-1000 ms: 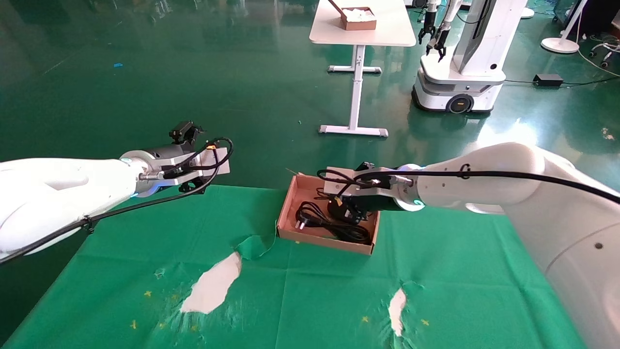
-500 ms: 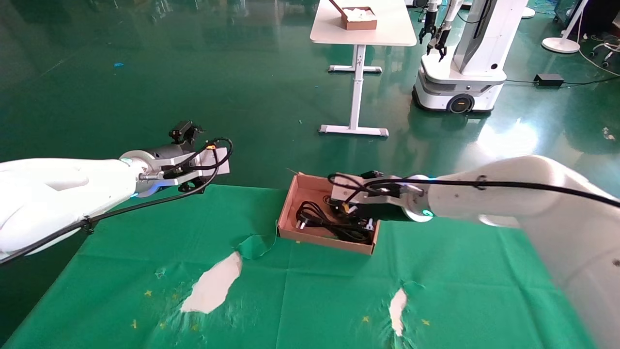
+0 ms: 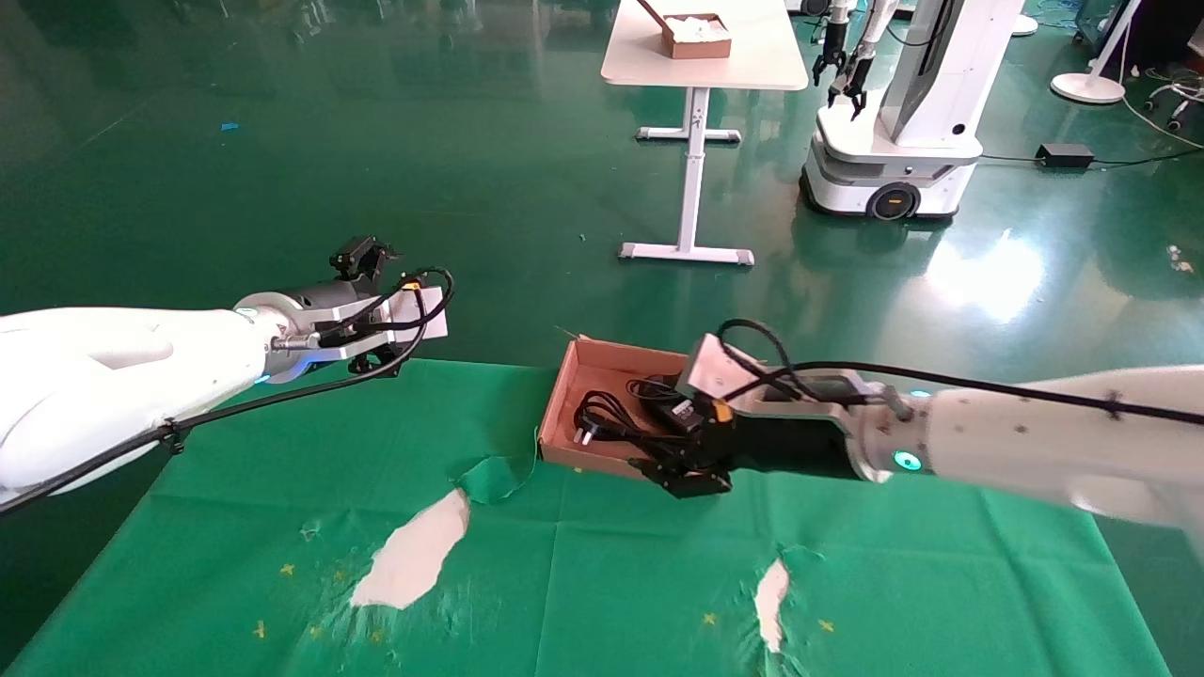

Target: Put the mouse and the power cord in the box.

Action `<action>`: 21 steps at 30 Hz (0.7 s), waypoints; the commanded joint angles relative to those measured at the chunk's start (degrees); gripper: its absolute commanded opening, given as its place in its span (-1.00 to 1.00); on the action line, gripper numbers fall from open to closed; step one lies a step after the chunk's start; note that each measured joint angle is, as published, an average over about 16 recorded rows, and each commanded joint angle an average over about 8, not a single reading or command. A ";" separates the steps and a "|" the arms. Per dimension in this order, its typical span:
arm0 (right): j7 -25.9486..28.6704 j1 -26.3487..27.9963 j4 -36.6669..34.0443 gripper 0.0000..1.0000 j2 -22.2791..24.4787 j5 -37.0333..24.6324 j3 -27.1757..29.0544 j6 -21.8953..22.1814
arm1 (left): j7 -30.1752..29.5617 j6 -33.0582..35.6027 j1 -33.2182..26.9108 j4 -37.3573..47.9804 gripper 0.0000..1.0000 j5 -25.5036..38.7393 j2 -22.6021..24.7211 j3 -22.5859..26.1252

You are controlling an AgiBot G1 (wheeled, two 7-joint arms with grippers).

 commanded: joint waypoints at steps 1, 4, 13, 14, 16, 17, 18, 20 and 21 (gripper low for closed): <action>0.45 -1.21 1.63 1.00 1.47 2.24 0.95 -1.31 | 0.00 0.00 0.00 0.00 1.00 0.00 0.00 0.00; 1.13 -3.01 4.07 1.00 3.66 5.58 2.38 -3.28 | 0.00 0.00 0.00 0.00 1.00 0.00 0.00 0.00; 3.19 -8.48 11.45 1.00 10.31 15.72 6.71 -9.23 | 1.34 3.76 2.36 -1.67 1.00 -5.19 -1.62 -3.74; 3.42 -9.08 12.27 1.00 11.04 16.84 7.18 -9.89 | 1.72 4.75 3.00 -2.10 1.00 -6.62 -2.06 -4.74; 3.88 -10.29 13.90 1.00 12.51 19.09 8.14 -11.21 | 2.49 6.74 4.26 -2.97 1.00 -9.50 -2.93 -6.75; 4.11 -10.90 14.72 1.00 13.25 20.21 8.62 -11.87 | 2.88 7.74 4.90 -3.40 1.00 -10.94 -3.36 -7.76; 4.33 -11.50 15.54 1.00 13.99 21.34 9.10 -12.53 | 3.27 8.74 5.53 -3.84 1.00 -12.39 -3.80 -8.77; 4.79 -12.72 17.19 1.00 15.47 23.59 10.06 -13.85 | 4.04 10.73 6.81 -4.71 1.00 -15.29 -4.68 -10.79; 5.03 -13.34 18.02 1.00 16.22 24.74 10.55 -14.53 | 4.43 11.75 7.45 -5.15 1.00 -16.75 -5.12 -11.82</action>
